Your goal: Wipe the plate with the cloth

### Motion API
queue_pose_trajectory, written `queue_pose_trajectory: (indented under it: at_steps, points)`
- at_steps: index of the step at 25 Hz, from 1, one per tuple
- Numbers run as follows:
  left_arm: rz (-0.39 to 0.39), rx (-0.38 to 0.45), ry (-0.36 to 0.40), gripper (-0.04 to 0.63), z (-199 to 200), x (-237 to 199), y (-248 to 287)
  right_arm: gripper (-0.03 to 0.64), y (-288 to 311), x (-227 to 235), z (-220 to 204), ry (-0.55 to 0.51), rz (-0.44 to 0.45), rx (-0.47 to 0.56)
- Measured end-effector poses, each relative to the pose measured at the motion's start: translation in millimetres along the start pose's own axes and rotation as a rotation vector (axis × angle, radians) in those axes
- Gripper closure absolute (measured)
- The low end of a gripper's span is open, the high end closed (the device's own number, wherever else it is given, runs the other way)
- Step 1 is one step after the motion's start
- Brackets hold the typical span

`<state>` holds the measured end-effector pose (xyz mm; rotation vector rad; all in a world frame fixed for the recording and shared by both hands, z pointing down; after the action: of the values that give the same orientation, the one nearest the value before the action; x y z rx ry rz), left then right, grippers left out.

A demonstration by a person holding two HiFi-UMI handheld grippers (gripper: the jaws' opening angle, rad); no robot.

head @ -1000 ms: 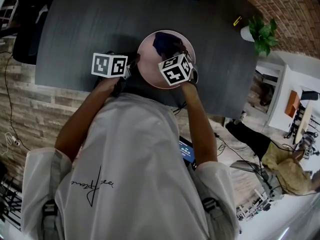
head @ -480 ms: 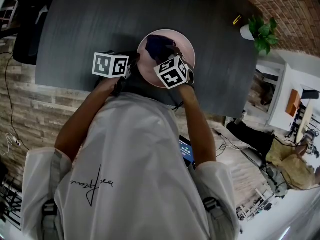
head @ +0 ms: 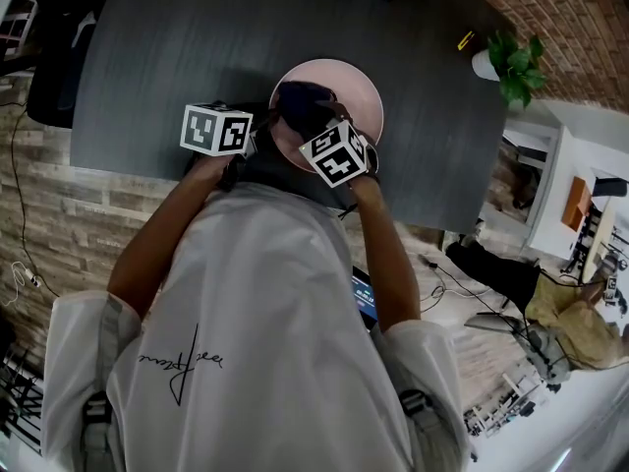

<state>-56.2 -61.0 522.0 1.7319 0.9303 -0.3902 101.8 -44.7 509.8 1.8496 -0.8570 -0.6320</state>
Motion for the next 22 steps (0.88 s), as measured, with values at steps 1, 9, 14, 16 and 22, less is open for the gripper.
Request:
queue_pose_trajectory:
  at_steps: [1, 9, 14, 16, 22]
  points:
    - [-0.004, 0.001, 0.0, 0.476, -1, 0, -1, 0.476, -1, -2, -1, 0.003, 0.011, 0.001]
    - [0.02, 0.036, -0.002, 0.472, -8, -4, -17, 0.476, -11, -9, -14, 0.059, 0.09, 0.034]
    - [0.077, 0.11, 0.026, 0.474, -3, 1, -34, 0.476, -18, -11, -22, 0.177, 0.13, 0.065]
    - [0.099, 0.144, 0.047, 0.48, -1, 4, -40, 0.476, -23, -12, -24, 0.223, 0.142, 0.085]
    - [0.138, 0.248, 0.09, 0.528, 5, 15, -62, 0.486, -43, -17, -27, 0.308, 0.15, 0.174]
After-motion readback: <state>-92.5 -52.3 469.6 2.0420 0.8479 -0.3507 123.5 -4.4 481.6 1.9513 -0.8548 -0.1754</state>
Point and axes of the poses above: the fingertips, and each gripper's own axes: y forward along the fingers, x to its right, z out of its top, the point moved 9 cm from there along -y, backward along the fingers, and after that the axes turned 9 degrees about -x, right-handed, at the moved point
